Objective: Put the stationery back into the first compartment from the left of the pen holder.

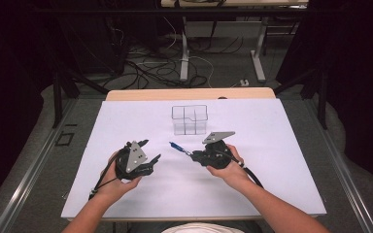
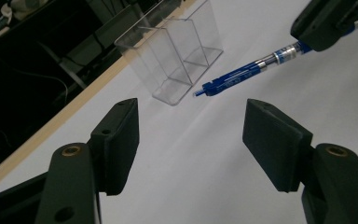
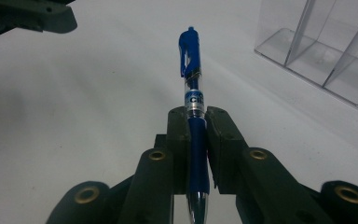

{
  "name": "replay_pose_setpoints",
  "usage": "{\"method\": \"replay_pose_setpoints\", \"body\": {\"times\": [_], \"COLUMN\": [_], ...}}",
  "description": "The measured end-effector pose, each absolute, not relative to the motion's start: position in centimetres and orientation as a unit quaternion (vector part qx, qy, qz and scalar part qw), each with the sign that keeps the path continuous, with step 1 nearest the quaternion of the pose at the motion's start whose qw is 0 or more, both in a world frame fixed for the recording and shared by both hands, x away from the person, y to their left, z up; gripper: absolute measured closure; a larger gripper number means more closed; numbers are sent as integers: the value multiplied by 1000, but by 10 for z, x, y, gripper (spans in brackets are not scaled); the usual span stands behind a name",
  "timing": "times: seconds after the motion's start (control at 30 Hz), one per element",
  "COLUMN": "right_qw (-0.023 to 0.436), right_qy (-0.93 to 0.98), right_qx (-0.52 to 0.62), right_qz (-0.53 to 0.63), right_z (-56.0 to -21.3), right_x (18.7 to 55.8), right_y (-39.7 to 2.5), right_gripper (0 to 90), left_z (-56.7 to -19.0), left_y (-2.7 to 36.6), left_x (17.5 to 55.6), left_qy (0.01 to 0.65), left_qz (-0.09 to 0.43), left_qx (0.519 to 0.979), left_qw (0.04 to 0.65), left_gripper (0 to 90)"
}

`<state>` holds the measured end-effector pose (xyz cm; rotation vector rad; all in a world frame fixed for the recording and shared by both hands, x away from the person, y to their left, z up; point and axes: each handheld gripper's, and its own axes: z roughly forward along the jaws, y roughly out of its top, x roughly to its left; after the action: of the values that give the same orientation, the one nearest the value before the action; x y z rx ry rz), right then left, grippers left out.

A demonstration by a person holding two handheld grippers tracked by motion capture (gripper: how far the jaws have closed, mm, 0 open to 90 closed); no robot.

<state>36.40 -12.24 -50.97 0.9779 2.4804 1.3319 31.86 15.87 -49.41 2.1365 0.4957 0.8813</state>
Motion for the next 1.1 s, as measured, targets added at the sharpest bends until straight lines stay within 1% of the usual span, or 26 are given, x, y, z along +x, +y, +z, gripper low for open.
{"method": "replay_pose_setpoints", "body": {"times": [0.23, 0.33, 0.6, 0.8, 1.0, 1.1], "right_qw": [81, 80, 77, 74, 69, 66], "right_qy": [829, 830, 830, 831, 836, 840], "right_qx": [327, 327, 329, 327, 322, 317], "right_qz": [446, 445, 444, 443, 438, 435], "right_z": [-509, -510, -510, -509, -506, -503], "right_x": [364, 364, 365, 364, 365, 365], "right_y": [-122, -121, -122, -121, -118, -115], "right_gripper": [801, 801, 801, 801, 801, 801], "left_z": [-499, -501, -508, -514, -519, -520], "left_y": [137, 131, 115, 108, 102, 99], "left_x": [314, 314, 310, 310, 312, 313], "left_qy": [112, 80, -3, -30, -43, -48], "left_qz": [390, 389, 436, 451, 444, 441], "left_qx": [853, 861, 859, 855, 861, 863], "left_qw": [327, 317, 268, 254, 244, 240], "left_gripper": [388, 415, 441, 465, 489, 518]}}
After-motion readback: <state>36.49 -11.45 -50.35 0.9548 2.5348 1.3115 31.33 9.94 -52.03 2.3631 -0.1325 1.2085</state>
